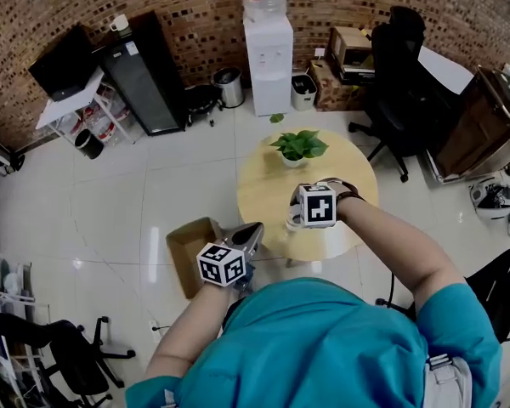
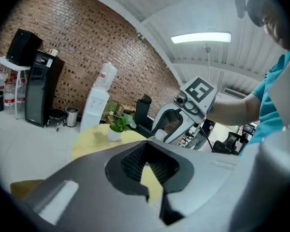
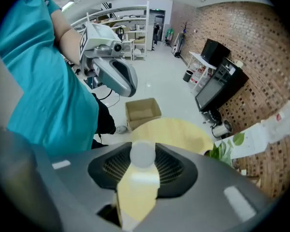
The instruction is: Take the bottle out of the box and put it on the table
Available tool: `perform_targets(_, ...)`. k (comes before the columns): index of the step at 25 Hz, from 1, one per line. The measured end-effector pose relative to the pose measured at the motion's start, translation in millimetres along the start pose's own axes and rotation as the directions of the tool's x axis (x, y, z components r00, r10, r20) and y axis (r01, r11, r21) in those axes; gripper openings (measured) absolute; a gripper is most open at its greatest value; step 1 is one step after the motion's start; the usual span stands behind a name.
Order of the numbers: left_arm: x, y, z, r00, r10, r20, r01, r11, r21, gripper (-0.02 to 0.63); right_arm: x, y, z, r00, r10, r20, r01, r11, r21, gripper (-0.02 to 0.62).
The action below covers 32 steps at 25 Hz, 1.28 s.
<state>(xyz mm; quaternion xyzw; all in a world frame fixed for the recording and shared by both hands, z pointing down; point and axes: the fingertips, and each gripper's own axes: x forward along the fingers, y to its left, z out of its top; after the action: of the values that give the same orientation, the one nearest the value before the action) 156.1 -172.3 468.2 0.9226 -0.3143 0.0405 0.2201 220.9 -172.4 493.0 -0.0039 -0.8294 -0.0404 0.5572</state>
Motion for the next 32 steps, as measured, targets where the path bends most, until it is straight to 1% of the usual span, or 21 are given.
perform_targets(3, 38, -20, 5, 0.998, -0.054, -0.031, 0.055, 0.998, 0.044, 0.0, -11, -7, -51, 1.0, -0.012, -0.01, 0.013, 0.998, 0.068, 0.149)
perform_targets(4, 49, -23, 3, 0.996, -0.071, -0.044, 0.074, 0.996, 0.056, 0.0, -14, -12, -69, 0.999, -0.034, -0.029, 0.037, 0.995, 0.089, 0.149)
perform_targets(5, 60, -24, 0, 0.994, -0.089, -0.057, 0.093, 0.994, 0.064, 0.0, -20, -23, -89, 0.994, -0.082, -0.071, 0.09, 0.99, 0.107, 0.149)
perform_targets(7, 83, -22, -10, 0.988, -0.129, -0.083, 0.135, 0.988, 0.069, 0.0, -33, -46, -130, 0.966, -0.198, -0.169, 0.221, 0.967, 0.131, 0.149)
perform_targets(8, 95, -20, -16, 0.983, -0.153, -0.096, 0.16, 0.984, 0.071, 0.0, -34, -52, -145, 0.956, -0.223, -0.188, 0.253, 0.956, 0.149, 0.149)
perform_targets(10, 119, -17, -28, 0.971, -0.207, -0.123, 0.217, 0.973, 0.081, 0.0, -27, -55, -166, 0.958, -0.225, -0.179, 0.259, 0.944, 0.202, 0.149)
perform_targets(11, 130, -15, -33, 0.962, -0.234, -0.139, 0.248, 0.965, 0.087, 0.0, -24, -57, -176, 0.958, -0.226, -0.176, 0.263, 0.937, 0.231, 0.149)
perform_targets(13, 149, -11, -38, 0.941, -0.289, -0.178, 0.31, 0.946, 0.099, 0.0, -28, -69, -202, 0.939, -0.256, -0.228, 0.317, 0.903, 0.29, 0.149)
perform_targets(15, 166, -5, -34, 0.914, -0.341, -0.22, 0.369, 0.924, 0.103, 0.0, -37, -87, -220, 0.922, -0.275, -0.273, 0.36, 0.868, 0.341, 0.149)
perform_targets(17, 182, -3, -36, 0.886, -0.386, -0.258, 0.423, 0.899, 0.109, 0.0, -44, -97, -235, 0.91, -0.291, -0.297, 0.392, 0.837, 0.381, 0.149)
perform_targets(19, 198, -5, -53, 0.864, -0.411, -0.289, 0.46, 0.879, 0.125, 0.0, -41, -98, -255, 0.896, -0.314, -0.313, 0.426, 0.806, 0.411, 0.15)
perform_targets(22, 222, -6, -78, 0.851, -0.426, -0.309, 0.481, 0.867, 0.129, 0.0, -31, -104, -281, 0.884, -0.342, -0.319, 0.458, 0.769, 0.445, 0.15)
perform_targets(25, 240, -15, -91, 0.843, -0.428, -0.325, 0.49, 0.861, 0.137, 0.0, -26, -107, -300, 0.881, -0.343, -0.324, 0.465, 0.755, 0.462, 0.15)
perform_targets(29, 264, -24, -108, 0.847, -0.42, -0.326, 0.481, 0.867, 0.134, 0.0, -13, -115, -320, 0.877, -0.362, -0.317, 0.476, 0.752, 0.457, 0.15)
perform_targets(32, 283, -26, -120, 0.851, -0.409, -0.33, 0.471, 0.872, 0.134, 0.0, -4, -129, -338, 0.875, -0.378, -0.302, 0.482, 0.733, 0.48, 0.15)
